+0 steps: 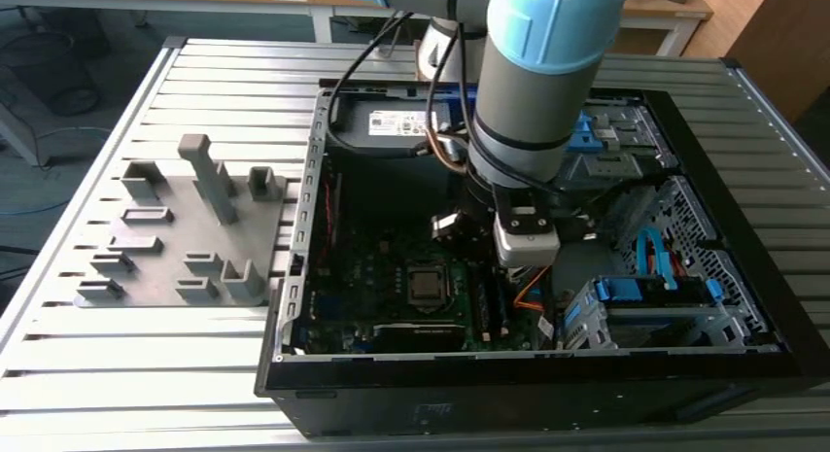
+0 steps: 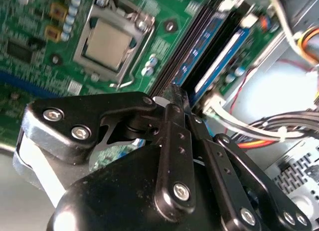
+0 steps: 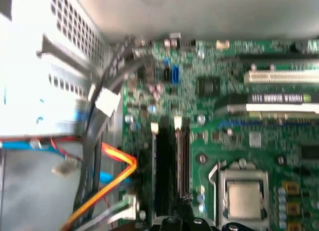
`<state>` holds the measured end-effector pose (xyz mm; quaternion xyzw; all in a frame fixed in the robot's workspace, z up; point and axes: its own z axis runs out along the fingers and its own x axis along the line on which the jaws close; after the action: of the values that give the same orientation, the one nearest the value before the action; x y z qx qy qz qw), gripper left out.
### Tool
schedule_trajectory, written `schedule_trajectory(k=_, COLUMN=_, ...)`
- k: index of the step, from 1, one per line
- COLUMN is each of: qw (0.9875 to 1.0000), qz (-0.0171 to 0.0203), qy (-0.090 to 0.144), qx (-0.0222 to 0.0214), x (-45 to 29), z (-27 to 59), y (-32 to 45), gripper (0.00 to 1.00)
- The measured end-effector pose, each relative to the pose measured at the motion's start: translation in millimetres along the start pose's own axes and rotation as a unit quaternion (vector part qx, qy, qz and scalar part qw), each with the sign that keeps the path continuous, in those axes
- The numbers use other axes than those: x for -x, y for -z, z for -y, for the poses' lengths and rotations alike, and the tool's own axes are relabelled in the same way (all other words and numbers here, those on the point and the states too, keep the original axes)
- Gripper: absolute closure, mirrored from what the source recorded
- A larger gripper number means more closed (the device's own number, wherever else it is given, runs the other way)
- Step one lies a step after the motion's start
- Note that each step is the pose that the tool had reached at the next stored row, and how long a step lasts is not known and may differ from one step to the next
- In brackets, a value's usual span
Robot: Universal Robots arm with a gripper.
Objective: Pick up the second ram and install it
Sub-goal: 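Press down the second ram until it locks into place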
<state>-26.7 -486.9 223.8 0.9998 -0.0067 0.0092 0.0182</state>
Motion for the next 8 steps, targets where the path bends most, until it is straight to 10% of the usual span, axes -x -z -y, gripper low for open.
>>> schedule_trajectory(k=8, qw=1.0000, qz=-0.0001, qy=0.000, qx=0.0060, x=0.2, z=-23.9, y=-1.9, gripper=0.90)
